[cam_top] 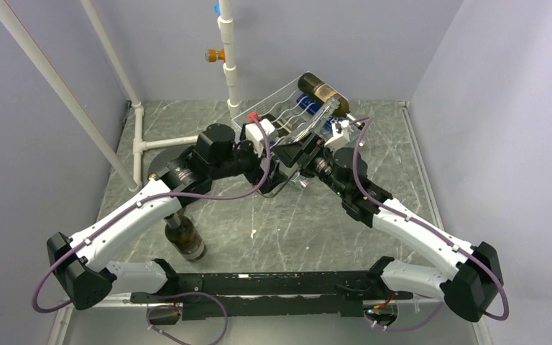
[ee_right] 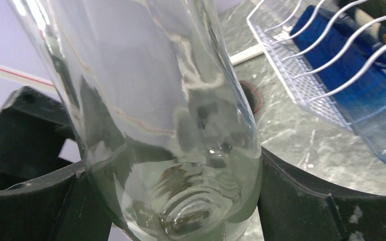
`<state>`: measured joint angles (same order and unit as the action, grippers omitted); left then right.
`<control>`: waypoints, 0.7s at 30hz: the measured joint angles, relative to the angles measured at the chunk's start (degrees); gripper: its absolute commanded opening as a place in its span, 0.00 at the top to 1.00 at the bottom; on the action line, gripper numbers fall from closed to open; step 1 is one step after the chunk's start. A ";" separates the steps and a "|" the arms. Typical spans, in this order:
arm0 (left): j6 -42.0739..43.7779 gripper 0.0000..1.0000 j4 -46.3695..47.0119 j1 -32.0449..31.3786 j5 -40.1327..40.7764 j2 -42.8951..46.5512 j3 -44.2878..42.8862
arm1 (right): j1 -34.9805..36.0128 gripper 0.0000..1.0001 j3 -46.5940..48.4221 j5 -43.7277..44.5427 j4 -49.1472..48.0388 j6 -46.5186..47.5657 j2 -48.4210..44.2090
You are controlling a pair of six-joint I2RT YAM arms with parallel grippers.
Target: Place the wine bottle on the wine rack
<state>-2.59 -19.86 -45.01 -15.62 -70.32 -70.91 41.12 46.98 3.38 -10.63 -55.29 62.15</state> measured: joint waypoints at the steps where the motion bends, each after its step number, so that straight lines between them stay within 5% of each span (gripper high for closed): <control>1: -0.02 0.00 0.02 -0.22 1.07 -0.02 0.11 | 0.13 1.00 0.00 -0.31 -0.31 -0.55 0.02; 21: 0.50 0.01 2.75 -2.34 9.90 1.09 2.97 | 0.70 1.00 0.11 -3.30 -8.79 -5.60 0.52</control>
<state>-2.09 -17.10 -47.35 -5.72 -69.23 -67.94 41.82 47.09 0.08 -19.42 -60.88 62.67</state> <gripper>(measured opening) 0.995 0.860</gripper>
